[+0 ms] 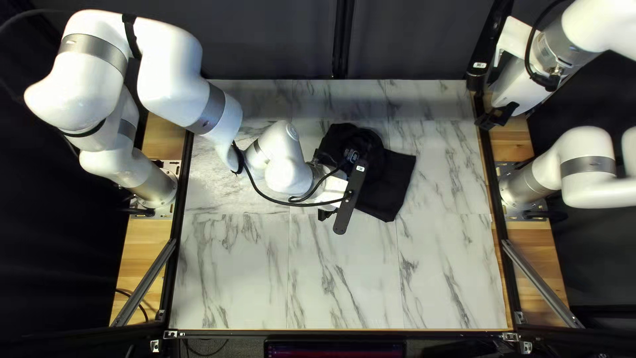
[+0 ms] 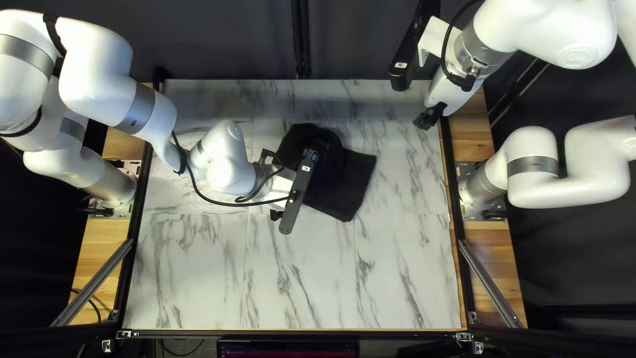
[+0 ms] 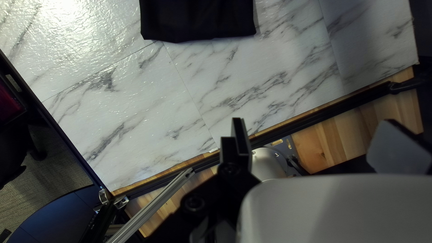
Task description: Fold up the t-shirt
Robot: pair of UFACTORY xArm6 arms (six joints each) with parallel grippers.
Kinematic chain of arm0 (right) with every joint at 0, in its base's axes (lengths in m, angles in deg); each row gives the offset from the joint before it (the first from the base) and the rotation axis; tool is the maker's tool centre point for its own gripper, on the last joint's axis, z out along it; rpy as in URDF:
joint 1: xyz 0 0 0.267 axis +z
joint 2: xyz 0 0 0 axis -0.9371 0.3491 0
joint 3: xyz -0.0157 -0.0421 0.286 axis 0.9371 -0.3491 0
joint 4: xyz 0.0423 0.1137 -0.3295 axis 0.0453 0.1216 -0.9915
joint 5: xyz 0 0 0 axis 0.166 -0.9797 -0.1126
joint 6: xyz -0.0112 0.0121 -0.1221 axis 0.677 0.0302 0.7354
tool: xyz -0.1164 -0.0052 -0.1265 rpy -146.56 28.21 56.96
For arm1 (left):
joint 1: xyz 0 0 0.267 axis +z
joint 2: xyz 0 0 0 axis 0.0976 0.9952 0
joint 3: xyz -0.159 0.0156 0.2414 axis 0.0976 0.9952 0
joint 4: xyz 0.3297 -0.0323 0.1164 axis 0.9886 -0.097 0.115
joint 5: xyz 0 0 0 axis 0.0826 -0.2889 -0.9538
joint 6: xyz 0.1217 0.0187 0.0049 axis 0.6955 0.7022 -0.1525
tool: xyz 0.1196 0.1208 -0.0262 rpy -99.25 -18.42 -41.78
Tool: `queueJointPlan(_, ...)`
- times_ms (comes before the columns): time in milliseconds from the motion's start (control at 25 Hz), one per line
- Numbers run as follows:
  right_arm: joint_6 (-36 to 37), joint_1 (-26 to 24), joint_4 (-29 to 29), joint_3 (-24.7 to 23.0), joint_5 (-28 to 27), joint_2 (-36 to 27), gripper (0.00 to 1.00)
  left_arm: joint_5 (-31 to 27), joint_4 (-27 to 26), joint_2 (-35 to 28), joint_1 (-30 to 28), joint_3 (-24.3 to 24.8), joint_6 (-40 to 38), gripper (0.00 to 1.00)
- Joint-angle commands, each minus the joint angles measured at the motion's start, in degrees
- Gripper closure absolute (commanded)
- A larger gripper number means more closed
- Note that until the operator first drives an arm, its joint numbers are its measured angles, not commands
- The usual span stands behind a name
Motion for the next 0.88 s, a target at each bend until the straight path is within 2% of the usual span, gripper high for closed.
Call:
queueJointPlan(40, 0.00, 0.00, 0.00, 0.00, 0.00, 0.00, 0.00, 1.03, -2.59, 1.42, 0.16, -0.77, 3.10, 0.17)
queueJointPlan(160, 0.00, 0.00, 0.00, 0.00, 0.00, 0.00, 0.00, 1.74, -6.06, 2.41, -0.07, -1.35, 7.07, 0.14)
queueJointPlan(440, 0.00, 0.00, 0.00, 0.00, 0.00, 0.00, 0.00, 3.28, -20.48, 3.75, -1.13, -0.85, 22.50, 0.11)
queueJointPlan(560, 0.00, 0.00, 0.00, 0.00, 0.00, 0.00, 0.00, 4.40, -29.08, 4.49, -1.77, -0.11, 30.99, 0.10)
queueJointPlan(720, 0.00, 0.00, 0.00, 0.00, 0.00, 0.00, 0.00, 5.09, -44.97, 4.59, -3.59, 1.16, 45.71, 0.10)
queueJointPlan(840, 0.00, 0.00, 0.00, 0.00, 0.00, 0.00, 0.00, 4.64, -52.24, 4.60, -4.48, 1.13, 52.61, 0.13)
queueJointPlan(880, 0.00, 0.00, 0.00, 0.00, 0.00, 0.00, 0.00, 4.36, -53.30, 4.50, -4.65, 1.05, 53.67, 0.18)
